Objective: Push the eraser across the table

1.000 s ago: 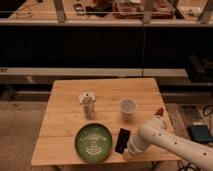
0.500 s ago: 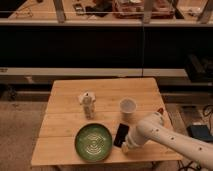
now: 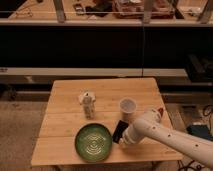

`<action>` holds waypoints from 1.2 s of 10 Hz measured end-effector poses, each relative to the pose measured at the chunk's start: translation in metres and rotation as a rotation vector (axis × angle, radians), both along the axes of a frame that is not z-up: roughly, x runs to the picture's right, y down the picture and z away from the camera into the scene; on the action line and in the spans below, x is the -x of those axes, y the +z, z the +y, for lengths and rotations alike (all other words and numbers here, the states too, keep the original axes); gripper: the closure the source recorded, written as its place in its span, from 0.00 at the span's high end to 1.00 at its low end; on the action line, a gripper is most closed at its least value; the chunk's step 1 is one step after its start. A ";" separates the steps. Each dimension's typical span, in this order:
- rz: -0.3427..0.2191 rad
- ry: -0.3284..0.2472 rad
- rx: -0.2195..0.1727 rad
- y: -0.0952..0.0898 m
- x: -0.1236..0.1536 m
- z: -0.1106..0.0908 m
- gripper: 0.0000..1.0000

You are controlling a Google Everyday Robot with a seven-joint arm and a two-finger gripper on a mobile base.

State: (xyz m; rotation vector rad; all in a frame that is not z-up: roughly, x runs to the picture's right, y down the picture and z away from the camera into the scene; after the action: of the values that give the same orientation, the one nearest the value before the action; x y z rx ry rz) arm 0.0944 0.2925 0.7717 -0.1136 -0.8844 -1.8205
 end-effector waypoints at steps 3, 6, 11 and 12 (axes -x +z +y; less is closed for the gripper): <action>0.005 0.009 -0.004 0.008 0.007 -0.010 0.00; 0.022 0.022 -0.018 0.020 0.008 -0.022 0.00; 0.041 0.056 -0.045 0.037 0.010 -0.043 0.00; 0.042 0.064 -0.051 0.038 0.010 -0.048 0.00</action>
State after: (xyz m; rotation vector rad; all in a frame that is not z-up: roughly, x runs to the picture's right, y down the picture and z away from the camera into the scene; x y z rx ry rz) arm 0.0849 0.2449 0.8098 -0.0903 -0.8029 -1.7732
